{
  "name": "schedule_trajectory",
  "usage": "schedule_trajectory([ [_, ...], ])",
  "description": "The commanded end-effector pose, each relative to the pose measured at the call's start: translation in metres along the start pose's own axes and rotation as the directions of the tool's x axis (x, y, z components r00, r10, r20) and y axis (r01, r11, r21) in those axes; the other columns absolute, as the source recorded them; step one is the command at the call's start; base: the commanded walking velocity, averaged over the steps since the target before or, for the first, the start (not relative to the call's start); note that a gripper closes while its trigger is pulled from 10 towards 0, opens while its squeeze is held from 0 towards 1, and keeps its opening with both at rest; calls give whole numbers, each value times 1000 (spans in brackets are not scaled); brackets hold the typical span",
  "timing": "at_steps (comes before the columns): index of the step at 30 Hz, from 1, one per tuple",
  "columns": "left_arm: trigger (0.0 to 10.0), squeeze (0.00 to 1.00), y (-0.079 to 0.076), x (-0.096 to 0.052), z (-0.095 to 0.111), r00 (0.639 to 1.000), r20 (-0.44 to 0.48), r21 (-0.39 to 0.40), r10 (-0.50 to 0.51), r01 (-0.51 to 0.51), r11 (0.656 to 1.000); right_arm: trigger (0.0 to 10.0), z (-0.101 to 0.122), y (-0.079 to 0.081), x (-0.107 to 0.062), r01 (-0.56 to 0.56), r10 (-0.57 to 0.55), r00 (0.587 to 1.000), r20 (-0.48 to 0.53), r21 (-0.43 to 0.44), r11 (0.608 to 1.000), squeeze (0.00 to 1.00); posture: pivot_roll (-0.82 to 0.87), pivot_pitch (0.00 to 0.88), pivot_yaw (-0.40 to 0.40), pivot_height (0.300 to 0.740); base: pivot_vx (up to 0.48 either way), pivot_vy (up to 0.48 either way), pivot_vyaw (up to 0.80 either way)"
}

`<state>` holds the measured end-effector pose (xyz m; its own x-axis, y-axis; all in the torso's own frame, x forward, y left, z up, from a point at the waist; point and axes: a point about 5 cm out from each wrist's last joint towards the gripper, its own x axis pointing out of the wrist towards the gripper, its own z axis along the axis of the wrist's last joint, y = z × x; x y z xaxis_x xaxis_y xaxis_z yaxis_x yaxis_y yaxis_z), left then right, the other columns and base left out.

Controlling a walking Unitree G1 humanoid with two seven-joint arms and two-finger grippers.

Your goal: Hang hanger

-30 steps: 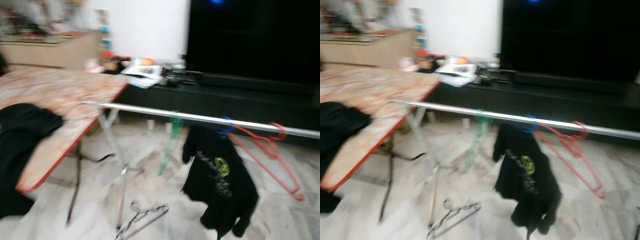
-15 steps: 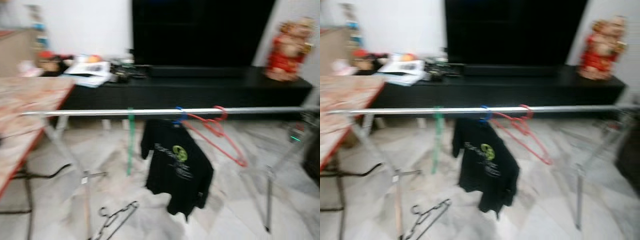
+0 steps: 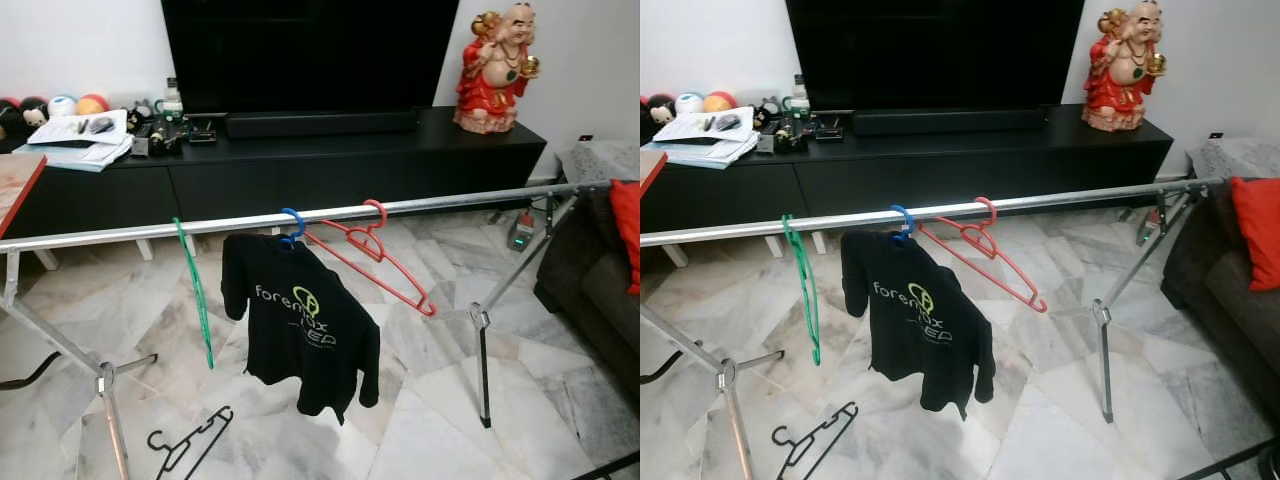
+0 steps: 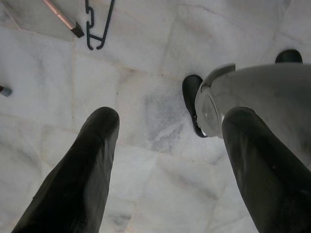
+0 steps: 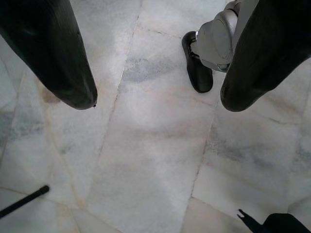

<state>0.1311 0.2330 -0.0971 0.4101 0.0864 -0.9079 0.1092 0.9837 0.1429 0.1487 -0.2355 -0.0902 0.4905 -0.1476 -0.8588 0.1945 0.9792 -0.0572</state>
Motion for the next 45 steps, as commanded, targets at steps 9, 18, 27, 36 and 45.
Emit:
schedule_trajectory([
  [9,10000,0,-14,0,-10,1000,-24,35,-14,15,999,10000,-5,0,-1,-1,1,1000,-18,15,1000,0,27,0,-3,740,0,-160,-781],
  [18,10000,0,13,-4,-14,1000,-25,31,10,-10,999,10000,-4,0,0,-1,1,1000,-16,17,1000,0,31,0,-4,740,0,0,-781],
  [27,10000,0,-12,0,-7,1000,-15,46,-17,17,999,10000,-4,1,0,-5,5,1000,-16,17,1000,0,35,0,-3,740,0,-149,-781],
  [36,10000,0,-15,1,-5,1000,-8,45,-21,21,999,10000,-4,4,0,-8,8,1000,-15,24,1000,0,52,0,4,740,0,0,-781],
  [45,10000,0,-4,0,-1,1000,4,35,-1,1,999,10000,-5,5,0,-13,13,1000,-17,26,1000,0,62,0,11,740,0,0,-778],
])
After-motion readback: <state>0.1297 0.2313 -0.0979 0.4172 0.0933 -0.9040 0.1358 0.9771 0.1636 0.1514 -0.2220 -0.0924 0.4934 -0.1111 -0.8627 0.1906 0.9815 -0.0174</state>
